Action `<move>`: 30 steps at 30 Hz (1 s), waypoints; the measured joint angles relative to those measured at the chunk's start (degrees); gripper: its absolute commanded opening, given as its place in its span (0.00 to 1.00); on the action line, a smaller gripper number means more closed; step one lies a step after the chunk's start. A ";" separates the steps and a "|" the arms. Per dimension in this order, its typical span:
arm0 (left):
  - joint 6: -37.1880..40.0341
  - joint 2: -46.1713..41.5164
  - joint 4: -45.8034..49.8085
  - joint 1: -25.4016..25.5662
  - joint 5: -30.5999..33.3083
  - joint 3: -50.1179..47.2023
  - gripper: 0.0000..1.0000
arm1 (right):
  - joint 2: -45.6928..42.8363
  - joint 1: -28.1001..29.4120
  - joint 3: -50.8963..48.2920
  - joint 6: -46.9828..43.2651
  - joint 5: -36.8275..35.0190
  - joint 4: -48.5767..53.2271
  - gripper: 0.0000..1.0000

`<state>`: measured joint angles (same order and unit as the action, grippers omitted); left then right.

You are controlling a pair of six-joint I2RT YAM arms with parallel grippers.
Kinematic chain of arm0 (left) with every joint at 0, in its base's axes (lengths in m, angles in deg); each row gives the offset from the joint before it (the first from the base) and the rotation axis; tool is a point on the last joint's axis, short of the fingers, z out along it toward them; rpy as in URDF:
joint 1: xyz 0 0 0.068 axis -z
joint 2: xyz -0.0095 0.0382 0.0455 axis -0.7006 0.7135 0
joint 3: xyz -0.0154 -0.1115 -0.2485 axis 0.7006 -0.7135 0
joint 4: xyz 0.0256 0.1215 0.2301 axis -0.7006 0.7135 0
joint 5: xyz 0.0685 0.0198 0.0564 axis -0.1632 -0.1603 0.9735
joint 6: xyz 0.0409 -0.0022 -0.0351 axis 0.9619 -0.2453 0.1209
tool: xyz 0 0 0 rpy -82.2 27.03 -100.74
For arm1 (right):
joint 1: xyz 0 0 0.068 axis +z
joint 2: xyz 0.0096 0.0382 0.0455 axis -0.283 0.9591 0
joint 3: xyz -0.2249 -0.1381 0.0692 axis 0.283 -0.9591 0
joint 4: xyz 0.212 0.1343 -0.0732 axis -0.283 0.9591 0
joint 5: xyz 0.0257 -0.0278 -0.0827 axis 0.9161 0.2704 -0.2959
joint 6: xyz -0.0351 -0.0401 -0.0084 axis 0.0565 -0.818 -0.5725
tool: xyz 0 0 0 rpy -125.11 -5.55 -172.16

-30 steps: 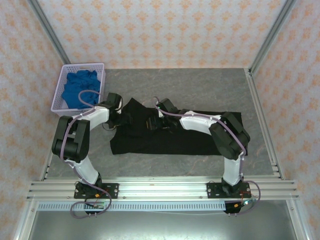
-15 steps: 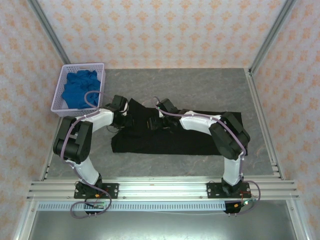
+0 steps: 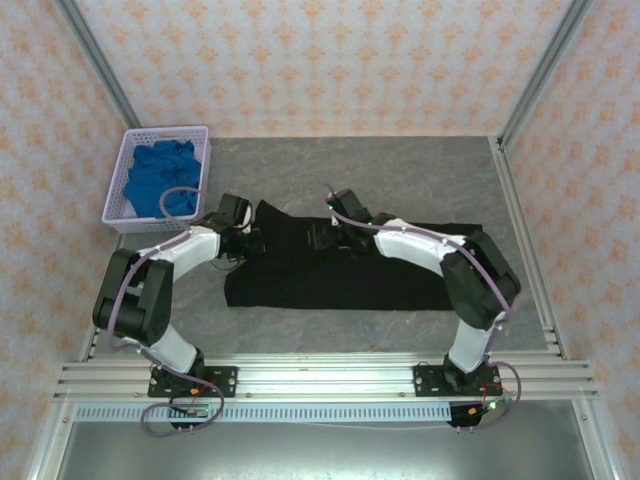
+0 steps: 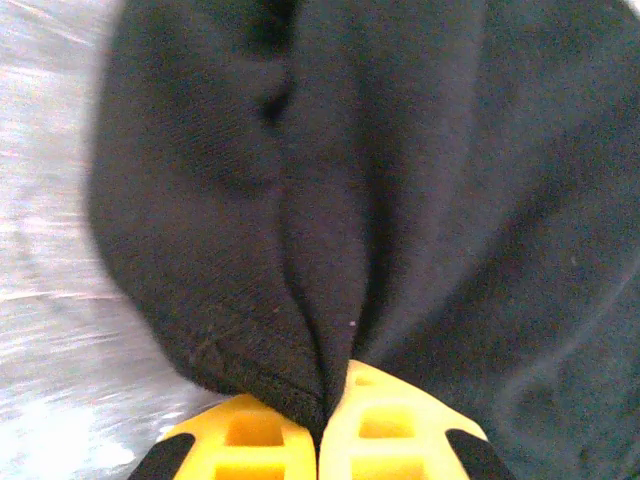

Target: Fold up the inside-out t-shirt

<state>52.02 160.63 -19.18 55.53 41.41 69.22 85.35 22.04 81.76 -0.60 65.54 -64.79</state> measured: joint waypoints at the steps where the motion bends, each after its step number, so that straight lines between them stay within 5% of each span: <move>1: 0.00 -0.85 1.86 -0.68 2.19 0.79 0.00 | -1.22 -0.87 -0.52 -0.33 -0.52 0.15 0.74; 11: 1.14 -6.05 19.96 -2.19 25.29 12.20 0.00 | -6.62 -8.68 -4.85 -3.41 -4.50 4.63 0.74; 16: 1.66 -6.47 28.11 3.41 33.40 21.05 0.00 | -8.48 -12.96 -6.73 -3.54 -5.14 6.56 0.75; 30: 1.99 2.69 43.69 23.65 36.09 46.93 0.00 | -8.79 -24.11 -10.69 1.01 -4.85 10.95 0.73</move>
<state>54.01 163.32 24.51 79.17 77.49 116.14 76.56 -2.07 71.07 0.41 60.69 -53.84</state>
